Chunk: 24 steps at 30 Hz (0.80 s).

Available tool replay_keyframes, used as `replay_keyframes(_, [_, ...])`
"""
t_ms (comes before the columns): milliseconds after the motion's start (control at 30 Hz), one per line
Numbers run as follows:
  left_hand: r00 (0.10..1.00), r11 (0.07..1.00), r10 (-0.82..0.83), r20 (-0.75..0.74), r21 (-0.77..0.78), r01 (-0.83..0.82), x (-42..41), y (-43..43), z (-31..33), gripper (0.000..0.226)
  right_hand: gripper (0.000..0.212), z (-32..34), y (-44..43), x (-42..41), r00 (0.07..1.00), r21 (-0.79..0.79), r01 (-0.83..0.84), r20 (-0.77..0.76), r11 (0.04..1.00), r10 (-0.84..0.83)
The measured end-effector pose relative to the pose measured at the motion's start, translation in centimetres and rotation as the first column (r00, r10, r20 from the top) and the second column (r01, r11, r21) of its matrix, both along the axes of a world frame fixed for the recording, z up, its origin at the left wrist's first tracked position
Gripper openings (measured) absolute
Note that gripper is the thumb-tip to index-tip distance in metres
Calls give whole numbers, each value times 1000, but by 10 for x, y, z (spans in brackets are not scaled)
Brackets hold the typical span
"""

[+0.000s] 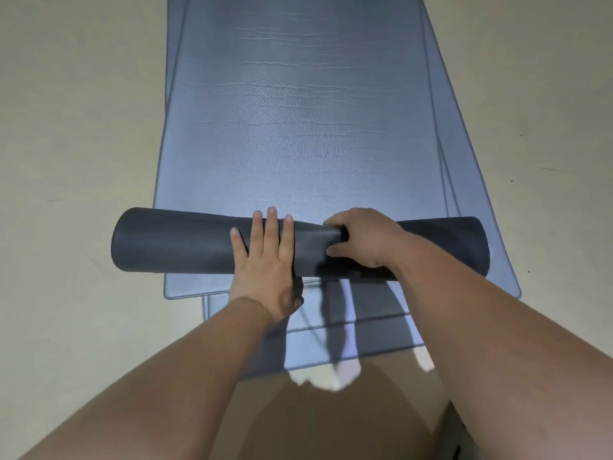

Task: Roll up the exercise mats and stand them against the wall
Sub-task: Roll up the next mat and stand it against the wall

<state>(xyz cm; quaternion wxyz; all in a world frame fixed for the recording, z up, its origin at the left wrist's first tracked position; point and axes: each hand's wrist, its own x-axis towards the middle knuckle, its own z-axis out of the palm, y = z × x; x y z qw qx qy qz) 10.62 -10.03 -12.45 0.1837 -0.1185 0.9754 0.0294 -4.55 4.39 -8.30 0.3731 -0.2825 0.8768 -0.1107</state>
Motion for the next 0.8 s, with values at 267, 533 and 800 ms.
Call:
replay_keyframes(267, [993, 998, -27, 119, 53, 21, -60, -26, 11, 155, 82, -36, 12, 79, 819, -87, 88, -561, 992, -122])
replay_keyframes(533, [984, 995, -92, -151, -55, 84, -35, -21, 1, 134, 148, -49, 0, 38, 877, 76, 41, -480, 996, 1])
replay_keyframes(800, [1000, 1000, -22, -16, 2, 23, -62, -27, -8, 146, 145, -45, -6, 11, 837, 57, 15, -547, 998, 19])
